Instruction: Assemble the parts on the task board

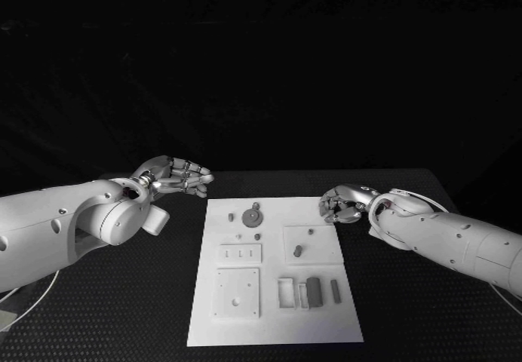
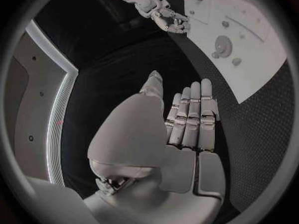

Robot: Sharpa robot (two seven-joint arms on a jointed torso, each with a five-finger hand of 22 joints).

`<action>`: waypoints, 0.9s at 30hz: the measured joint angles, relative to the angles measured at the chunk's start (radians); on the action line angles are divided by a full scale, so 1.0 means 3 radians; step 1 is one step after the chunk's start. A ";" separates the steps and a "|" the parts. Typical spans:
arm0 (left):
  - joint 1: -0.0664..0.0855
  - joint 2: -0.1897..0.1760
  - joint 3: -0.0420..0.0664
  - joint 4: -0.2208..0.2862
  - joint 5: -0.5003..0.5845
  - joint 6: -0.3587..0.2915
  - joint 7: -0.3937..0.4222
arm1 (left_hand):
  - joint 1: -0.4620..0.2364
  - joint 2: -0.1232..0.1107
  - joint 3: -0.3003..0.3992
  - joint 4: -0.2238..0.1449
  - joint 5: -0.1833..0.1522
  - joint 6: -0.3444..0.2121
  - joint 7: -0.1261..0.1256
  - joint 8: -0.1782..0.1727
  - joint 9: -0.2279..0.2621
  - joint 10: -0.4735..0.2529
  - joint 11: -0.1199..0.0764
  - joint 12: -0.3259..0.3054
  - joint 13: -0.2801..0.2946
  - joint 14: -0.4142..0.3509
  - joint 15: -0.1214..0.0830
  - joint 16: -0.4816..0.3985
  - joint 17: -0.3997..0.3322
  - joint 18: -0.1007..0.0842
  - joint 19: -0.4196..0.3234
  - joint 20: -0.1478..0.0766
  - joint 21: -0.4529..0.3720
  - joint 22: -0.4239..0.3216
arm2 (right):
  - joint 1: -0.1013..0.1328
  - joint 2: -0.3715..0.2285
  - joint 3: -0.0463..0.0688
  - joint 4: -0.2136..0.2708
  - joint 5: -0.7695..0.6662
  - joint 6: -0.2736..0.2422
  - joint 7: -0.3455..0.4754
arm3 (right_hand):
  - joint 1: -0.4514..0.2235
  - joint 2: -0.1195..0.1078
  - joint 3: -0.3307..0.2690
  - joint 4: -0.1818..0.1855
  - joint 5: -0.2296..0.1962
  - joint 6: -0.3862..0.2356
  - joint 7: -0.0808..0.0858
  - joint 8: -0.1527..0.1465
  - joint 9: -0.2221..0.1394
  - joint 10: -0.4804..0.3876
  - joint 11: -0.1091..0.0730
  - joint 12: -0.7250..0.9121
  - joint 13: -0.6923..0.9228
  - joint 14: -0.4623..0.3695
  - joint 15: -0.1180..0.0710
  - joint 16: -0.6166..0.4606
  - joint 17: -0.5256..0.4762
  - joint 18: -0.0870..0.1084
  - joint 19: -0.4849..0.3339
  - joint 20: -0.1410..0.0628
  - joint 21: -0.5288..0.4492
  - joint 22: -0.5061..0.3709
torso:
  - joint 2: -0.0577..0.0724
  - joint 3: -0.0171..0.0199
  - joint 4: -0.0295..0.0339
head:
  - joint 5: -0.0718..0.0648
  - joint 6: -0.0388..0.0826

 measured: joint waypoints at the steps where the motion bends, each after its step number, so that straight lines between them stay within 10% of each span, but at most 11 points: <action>1: 0.0000 -0.0001 0.0000 0.0001 0.0000 0.0000 0.0000 | 0.0000 0.0000 0.0000 0.0000 0.0000 0.0000 0.0000 0.0000 0.0000 0.0000 0.0000 0.0000 0.0000 0.0000 0.0000 0.0000 0.0000 0.0000 0.0000 0.0000 0.0000 0.0000 | -0.0001 0.0003 0.0000 -0.0004 0.0001 -0.0002 0.0001 | -0.0003 0.0003 0.0000 0.0000 0.0000 0.0000 0.0000 0.0000 0.0000 0.0000 0.0000 0.0000 0.0000 0.0000 0.0000 0.0000 0.0000 0.0000 0.0000 0.0000 0.0000 0.0000 | 0.0000 0.0000 0.0000 | 0.0000 0.0000; 27: 0.0002 -0.0039 0.0001 0.0052 -0.0007 0.0002 -0.0004 | 0.0000 0.0000 0.0000 0.0000 0.0000 0.0000 0.0000 0.0000 0.0000 0.0000 0.0000 0.0000 0.0002 0.0000 0.0000 -0.0013 0.0006 -0.0006 0.0000 0.0000 0.0000 0.0002 | -0.0023 0.0050 0.0001 -0.0074 0.0039 -0.0069 0.0015 | -0.0038 0.0117 -0.0028 -0.0009 0.0000 0.0278 -0.0058 0.0129 0.0025 0.0233 -0.0054 0.0066 0.0109 0.0039 -0.0043 -0.0013 0.0011 -0.0001 0.0022 0.0002 -0.0013 0.0000 | -0.0002 0.0003 -0.0006 | 0.0012 -0.0030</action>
